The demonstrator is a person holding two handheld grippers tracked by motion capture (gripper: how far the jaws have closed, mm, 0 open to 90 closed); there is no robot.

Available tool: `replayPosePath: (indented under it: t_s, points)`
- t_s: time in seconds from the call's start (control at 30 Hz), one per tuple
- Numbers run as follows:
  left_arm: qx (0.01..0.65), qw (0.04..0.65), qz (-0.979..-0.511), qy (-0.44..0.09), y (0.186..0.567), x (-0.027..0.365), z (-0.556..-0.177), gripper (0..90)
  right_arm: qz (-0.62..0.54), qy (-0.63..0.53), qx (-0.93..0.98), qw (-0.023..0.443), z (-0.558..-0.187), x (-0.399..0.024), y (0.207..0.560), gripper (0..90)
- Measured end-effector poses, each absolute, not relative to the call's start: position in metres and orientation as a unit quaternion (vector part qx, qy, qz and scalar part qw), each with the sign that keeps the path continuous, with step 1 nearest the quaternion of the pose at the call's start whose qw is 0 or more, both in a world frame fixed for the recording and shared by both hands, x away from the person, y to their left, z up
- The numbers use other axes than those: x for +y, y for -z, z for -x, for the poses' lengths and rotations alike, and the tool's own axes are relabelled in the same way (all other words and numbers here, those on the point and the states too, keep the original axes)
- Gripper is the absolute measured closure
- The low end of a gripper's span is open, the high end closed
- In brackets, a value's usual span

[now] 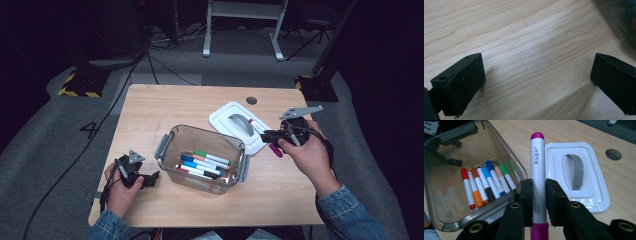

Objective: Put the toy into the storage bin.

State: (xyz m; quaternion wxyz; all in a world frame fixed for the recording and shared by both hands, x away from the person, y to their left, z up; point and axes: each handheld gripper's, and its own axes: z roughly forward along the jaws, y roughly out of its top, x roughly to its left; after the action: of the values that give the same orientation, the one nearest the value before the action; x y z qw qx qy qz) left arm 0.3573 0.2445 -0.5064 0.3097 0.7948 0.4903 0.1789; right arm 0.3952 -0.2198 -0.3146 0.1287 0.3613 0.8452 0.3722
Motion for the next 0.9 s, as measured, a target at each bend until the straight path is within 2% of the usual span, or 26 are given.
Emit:
replayPosePath:
  t_s: [0.5, 0.9]
  points:
    - [0.490, 0.310, -0.795, -0.179, 0.506, 0.245, -0.357, 0.1, -0.284, -0.381, 0.874, 0.097, -0.390, -0.153, 0.311, 77.1]
    - [0.492, 0.308, -0.795, -0.178, 0.506, 0.244, -0.358, 0.1, -0.216, -0.375, 0.899, 0.065, -0.389, -0.094, 0.324, 77.1]
